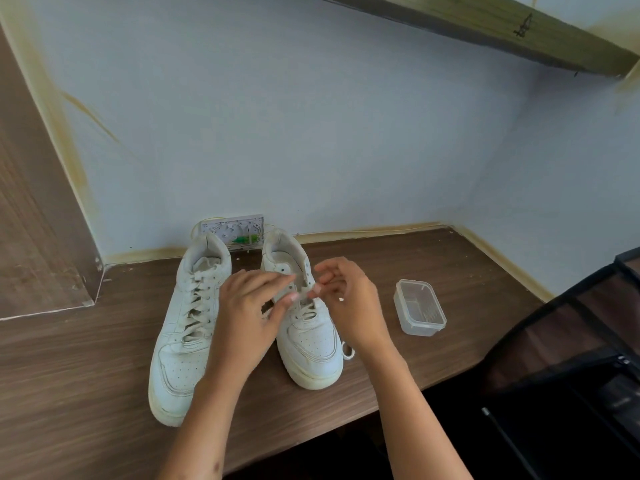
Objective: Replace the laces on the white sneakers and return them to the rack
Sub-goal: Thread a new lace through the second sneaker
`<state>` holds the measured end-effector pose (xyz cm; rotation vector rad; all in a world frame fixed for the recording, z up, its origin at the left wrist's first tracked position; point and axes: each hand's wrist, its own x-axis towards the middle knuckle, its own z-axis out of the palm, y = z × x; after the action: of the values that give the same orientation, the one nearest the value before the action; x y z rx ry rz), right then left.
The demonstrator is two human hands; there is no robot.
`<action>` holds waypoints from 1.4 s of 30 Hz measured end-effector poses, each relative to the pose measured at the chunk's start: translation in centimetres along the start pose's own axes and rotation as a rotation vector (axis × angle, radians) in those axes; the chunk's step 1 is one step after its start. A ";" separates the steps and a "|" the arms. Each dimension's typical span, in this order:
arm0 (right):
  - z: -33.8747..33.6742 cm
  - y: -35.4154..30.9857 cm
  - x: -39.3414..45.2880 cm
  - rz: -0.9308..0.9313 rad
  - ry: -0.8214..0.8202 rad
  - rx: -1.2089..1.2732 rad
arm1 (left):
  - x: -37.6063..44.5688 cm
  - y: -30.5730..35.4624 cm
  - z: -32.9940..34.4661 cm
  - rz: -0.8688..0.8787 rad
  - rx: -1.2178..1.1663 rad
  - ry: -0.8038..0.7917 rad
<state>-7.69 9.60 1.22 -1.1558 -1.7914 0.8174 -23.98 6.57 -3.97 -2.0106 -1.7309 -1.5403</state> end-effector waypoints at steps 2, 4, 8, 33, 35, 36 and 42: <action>0.6 -0.5 0.0 -0.002 -0.010 0.099 | -0.2 0.4 0.8 0.030 0.000 0.001; 0.8 -0.7 0.1 0.025 0.008 0.164 | -0.2 0.7 1.1 -0.004 -0.042 0.031; 0.5 0.3 0.4 0.127 0.159 0.057 | -0.1 1.3 0.6 -0.154 -0.124 0.086; 3.0 2.7 -0.2 0.167 -0.055 -0.358 | -0.2 -0.5 1.0 -0.214 -0.070 -0.176; 3.4 2.3 -0.3 0.162 -0.043 -0.389 | -0.2 -0.4 1.1 -0.224 -0.067 -0.185; 3.5 2.2 -0.3 0.162 -0.038 -0.395 | -0.3 -0.4 1.1 -0.226 -0.064 -0.188; 3.2 2.0 -0.3 0.190 -0.080 -0.330 | -0.3 -0.7 1.3 -0.210 -0.022 -0.229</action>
<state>-9.73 9.82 -1.94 -1.5444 -1.9538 0.6990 -23.67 7.39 -5.18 -2.1496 -2.0778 -1.4353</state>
